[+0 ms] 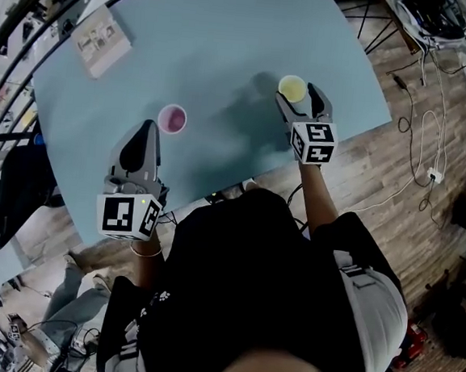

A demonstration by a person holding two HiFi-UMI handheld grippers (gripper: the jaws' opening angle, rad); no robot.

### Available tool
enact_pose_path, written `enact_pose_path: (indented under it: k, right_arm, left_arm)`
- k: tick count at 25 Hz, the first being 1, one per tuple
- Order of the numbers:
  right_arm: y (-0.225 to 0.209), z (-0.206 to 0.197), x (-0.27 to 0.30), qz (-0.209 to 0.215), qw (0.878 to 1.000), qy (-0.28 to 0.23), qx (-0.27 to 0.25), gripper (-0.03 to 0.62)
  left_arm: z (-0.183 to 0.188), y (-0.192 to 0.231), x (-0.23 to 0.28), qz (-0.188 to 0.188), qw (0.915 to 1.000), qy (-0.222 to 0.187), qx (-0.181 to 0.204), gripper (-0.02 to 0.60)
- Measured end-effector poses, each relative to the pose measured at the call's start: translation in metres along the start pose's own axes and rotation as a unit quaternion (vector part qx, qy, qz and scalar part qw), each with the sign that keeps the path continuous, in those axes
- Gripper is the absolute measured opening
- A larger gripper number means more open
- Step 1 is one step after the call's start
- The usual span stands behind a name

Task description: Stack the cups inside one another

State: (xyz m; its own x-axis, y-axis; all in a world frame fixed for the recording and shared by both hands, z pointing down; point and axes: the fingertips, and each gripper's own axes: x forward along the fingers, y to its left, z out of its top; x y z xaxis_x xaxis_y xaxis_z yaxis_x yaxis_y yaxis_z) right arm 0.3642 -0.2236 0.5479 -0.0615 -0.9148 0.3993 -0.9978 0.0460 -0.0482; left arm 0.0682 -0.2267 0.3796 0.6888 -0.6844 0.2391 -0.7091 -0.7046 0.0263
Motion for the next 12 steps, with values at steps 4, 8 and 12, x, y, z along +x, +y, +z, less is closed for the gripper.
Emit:
enact_pose_path:
  k: [4, 8, 12]
  right_arm:
    - [-0.002, -0.009, 0.008, 0.001, 1.000, 0.016, -0.006, 0.370]
    - [-0.003, -0.014, 0.014, 0.002, 1.000, 0.024, -0.007, 0.370]
    - [-0.004, -0.016, 0.015, 0.003, 0.999, 0.030, -0.015, 0.347]
  left_arm:
    - [-0.001, 0.000, -0.003, 0.008, 1.0000, 0.000, -0.003, -0.015]
    - [-0.002, 0.003, -0.006, 0.018, 0.9998, 0.002, -0.004, -0.015]
    - [-0.001, 0.004, -0.009, 0.027, 0.9996, 0.000, -0.005, -0.015]
